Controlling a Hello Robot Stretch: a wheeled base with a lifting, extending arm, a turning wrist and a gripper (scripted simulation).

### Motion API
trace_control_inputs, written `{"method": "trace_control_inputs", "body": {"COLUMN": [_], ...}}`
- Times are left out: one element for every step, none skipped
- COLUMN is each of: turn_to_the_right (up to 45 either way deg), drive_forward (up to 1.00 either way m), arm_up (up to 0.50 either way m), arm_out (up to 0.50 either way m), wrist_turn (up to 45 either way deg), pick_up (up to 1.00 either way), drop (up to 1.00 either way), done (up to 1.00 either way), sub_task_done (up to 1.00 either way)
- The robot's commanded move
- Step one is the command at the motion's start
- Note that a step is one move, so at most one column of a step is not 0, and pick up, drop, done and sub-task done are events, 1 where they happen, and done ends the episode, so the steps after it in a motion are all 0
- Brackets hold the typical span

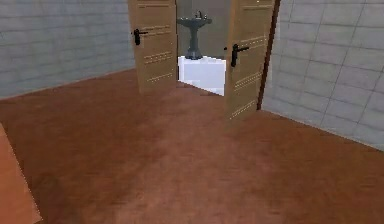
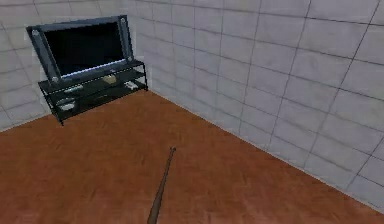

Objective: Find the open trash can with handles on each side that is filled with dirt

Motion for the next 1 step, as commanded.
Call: {"method": "trace_control_inputs", "body": {"turn_to_the_right": [0.0], "drive_forward": [0.35], "arm_up": [0.0], "arm_out": [0.0], "wrist_turn": [0.0], "pick_up": [0.0], "drop": [0.0], "done": [0.0], "sub_task_done": [0.0]}}
